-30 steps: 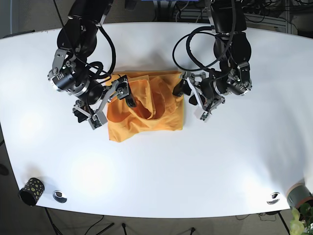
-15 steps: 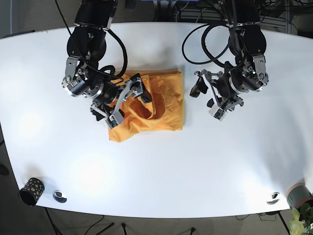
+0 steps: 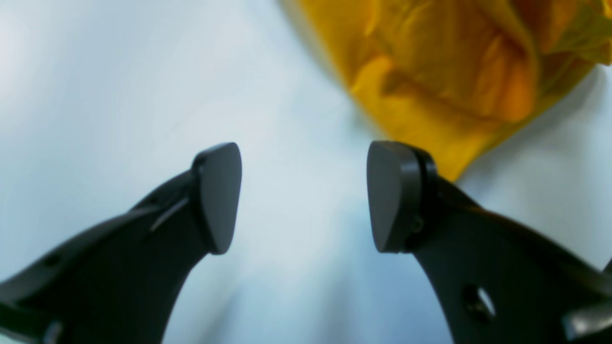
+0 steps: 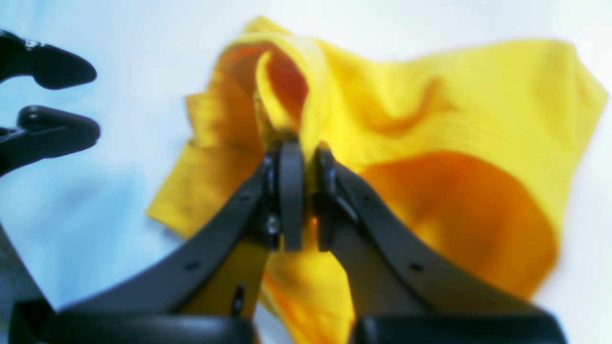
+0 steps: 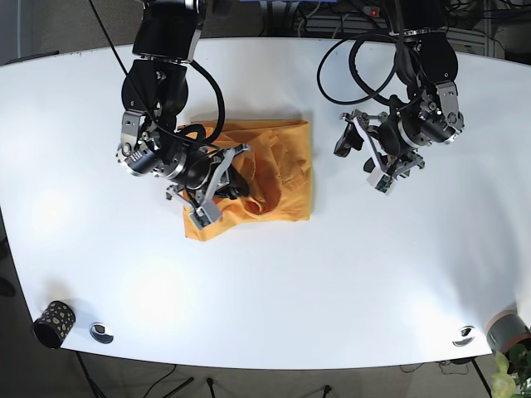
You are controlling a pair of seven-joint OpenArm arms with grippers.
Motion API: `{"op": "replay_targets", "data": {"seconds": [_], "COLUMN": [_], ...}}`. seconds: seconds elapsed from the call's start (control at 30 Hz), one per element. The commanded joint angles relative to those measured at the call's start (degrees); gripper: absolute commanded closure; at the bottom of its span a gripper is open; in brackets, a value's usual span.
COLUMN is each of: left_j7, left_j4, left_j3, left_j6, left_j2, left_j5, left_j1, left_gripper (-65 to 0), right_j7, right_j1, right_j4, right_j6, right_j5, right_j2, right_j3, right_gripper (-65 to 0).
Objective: Fold the T-shirt properly
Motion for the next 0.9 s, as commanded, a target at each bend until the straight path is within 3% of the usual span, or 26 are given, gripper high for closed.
{"op": "replay_targets", "data": {"seconds": [0.0, 0.4, 0.5, 0.67, 0.87], "left_j7": [-1.1, -1.0, -1.0, -1.0, -1.0], "left_j4": [0.9, 1.1, 1.2, 1.2, 1.0], "left_j3": [0.2, -0.1, -0.1, -0.1, 0.0], "left_j6": [-0.1, -0.1, -0.1, -0.1, -0.1], "left_j2": [-0.1, -0.5, -0.5, -0.5, -0.5], "left_j5": [-0.9, -0.9, -0.9, -0.9, -0.8], "left_j1": [-0.7, -0.6, -0.2, -0.2, -0.6], "left_gripper": [-38.3, -38.3, -38.3, -38.3, -38.3], "right_j7": [1.5, 1.6, 1.6, 1.4, 1.4], "right_j1": [1.9, 3.5, 3.5, 2.5, 1.6], "right_j4": [1.2, 0.7, 1.1, 3.9, 6.0], "right_j6": [0.36, 0.36, 0.36, 0.36, 0.36], "right_j5": [1.6, 1.1, 1.1, 1.1, 1.1], "right_j2": [-0.6, -5.4, -5.5, -4.9, 0.7], "right_j3": [-2.2, -13.3, -14.5, -10.0, -4.7], "right_gripper": [-6.3, -45.0, -51.0, -52.3, -50.7]}}
